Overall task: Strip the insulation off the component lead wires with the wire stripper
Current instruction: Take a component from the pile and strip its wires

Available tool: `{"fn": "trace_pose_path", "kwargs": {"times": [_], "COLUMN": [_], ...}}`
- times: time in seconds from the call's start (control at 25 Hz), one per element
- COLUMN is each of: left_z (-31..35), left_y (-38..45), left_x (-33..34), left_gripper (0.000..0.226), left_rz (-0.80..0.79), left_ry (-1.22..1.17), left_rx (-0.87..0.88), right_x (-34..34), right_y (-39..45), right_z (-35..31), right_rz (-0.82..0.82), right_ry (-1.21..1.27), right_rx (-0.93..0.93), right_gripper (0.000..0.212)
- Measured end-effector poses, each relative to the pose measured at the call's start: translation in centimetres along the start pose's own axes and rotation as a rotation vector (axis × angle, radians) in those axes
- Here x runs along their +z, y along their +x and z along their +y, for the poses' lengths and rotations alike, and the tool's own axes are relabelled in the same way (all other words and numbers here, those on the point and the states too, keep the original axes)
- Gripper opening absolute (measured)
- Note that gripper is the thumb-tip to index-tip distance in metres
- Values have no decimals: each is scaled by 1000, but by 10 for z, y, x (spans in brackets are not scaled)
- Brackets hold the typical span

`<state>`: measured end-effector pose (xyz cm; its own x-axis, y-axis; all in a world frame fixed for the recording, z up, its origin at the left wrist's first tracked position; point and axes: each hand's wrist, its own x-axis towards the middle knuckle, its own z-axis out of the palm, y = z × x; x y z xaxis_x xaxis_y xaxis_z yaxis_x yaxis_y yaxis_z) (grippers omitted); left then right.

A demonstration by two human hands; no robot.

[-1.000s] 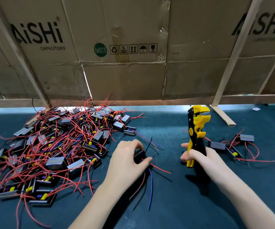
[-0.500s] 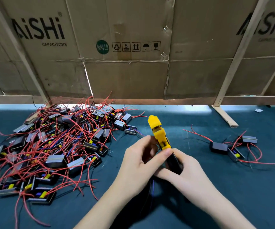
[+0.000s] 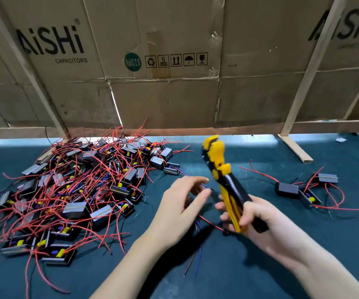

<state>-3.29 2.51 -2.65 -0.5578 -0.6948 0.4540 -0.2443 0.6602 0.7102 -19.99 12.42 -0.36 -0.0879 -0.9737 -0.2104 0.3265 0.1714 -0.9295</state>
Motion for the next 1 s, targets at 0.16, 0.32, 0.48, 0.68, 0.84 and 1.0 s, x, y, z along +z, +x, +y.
{"fn": "trace_pose_path", "kwargs": {"times": [0.16, 0.32, 0.48, 0.68, 0.84, 1.0], "left_z": [-16, -17, -15, -16, -21, -23], "left_y": [0, 2, 2, 2, 2, 1], "left_x": [-1, -1, 0, 4, 7, 8], "left_gripper": [26, 4, 10, 23, 24, 25], "left_rz": [-37, 98, 187, 108, 70, 51], "left_ry": [390, 304, 80, -78, -93, -121], "left_rx": [143, 66, -171, -307, -268, -252], "right_x": [-16, -31, -30, -21, -19, -17], "right_y": [1, 1, 2, 3, 8, 9], "right_z": [-12, -17, -14, -1, 6, 7], "right_rz": [-57, 18, 261, 664, 728, 763], "right_ry": [535, 845, 298, -989, -1357, -1588], "right_rx": [11, -29, -38, -211, -147, -139], "right_gripper": [86, 62, 33, 38, 41, 49]}}
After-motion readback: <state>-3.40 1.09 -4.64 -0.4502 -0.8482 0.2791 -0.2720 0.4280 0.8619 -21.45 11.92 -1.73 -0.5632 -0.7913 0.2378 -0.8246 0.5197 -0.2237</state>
